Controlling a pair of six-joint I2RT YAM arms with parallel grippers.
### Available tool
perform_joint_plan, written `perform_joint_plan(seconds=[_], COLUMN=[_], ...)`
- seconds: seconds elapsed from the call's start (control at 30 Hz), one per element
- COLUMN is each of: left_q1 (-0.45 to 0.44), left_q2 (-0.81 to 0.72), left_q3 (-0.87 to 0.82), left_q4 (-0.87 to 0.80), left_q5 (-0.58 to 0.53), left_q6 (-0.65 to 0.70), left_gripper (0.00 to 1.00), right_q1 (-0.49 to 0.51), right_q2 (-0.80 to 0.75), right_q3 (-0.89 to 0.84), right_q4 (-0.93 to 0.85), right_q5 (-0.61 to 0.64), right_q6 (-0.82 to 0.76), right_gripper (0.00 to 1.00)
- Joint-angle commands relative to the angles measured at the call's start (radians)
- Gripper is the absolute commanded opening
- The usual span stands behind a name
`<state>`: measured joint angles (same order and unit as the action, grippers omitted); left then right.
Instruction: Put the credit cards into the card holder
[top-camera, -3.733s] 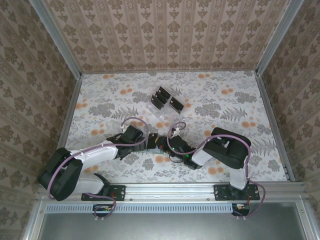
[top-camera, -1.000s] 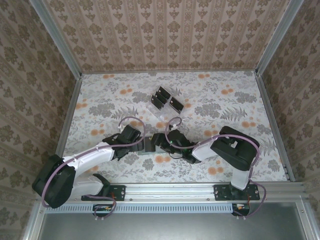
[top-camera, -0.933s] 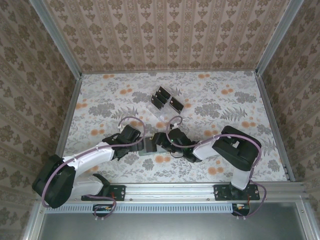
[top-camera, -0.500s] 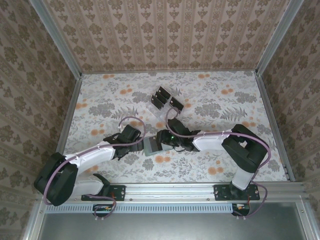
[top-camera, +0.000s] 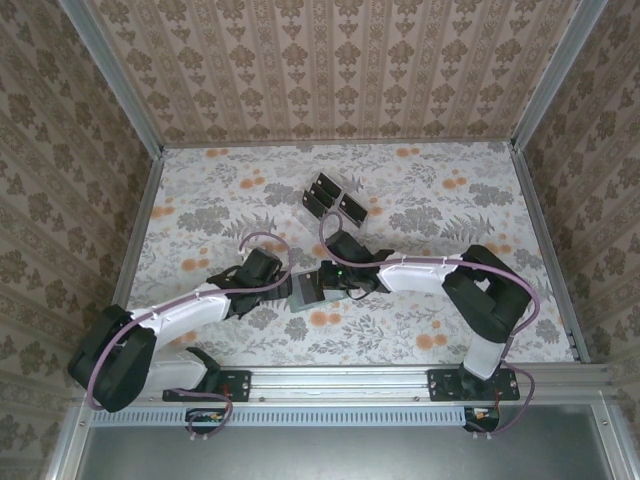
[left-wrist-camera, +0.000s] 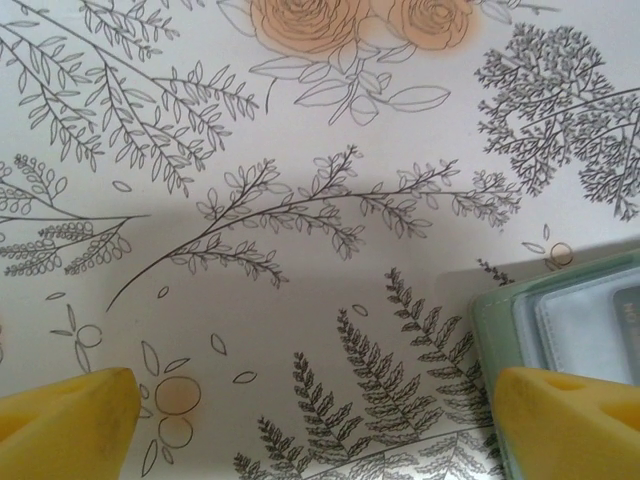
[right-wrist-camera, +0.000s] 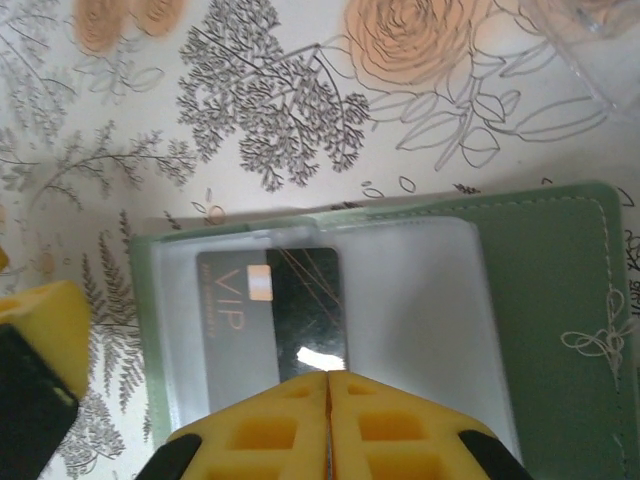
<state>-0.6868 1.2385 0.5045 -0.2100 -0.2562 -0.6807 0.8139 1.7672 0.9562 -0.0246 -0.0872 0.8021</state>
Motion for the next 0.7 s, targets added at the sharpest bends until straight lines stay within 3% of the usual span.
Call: perform_joint_plan(seconds=[0.0,0.67], left_q1=[-0.006,-0.006], left_q2=[-0.004,0.113], left_q3=[-0.02,-0.058], left_q4=[0.042,0.125], left_q5=[0.015,0.015], left_q6=[0.003,-0.005], left_gripper=[1.0,1.0], right_q1=[-0.005,-0.002], right_q2=[0.025,0.086], right_q3=[0.018,0.04], right_q4=[-0.025,-0.005], right_q5=[-0.017,-0.044], right_q6=[-0.019,-0.002], right_gripper=[0.09,0.07])
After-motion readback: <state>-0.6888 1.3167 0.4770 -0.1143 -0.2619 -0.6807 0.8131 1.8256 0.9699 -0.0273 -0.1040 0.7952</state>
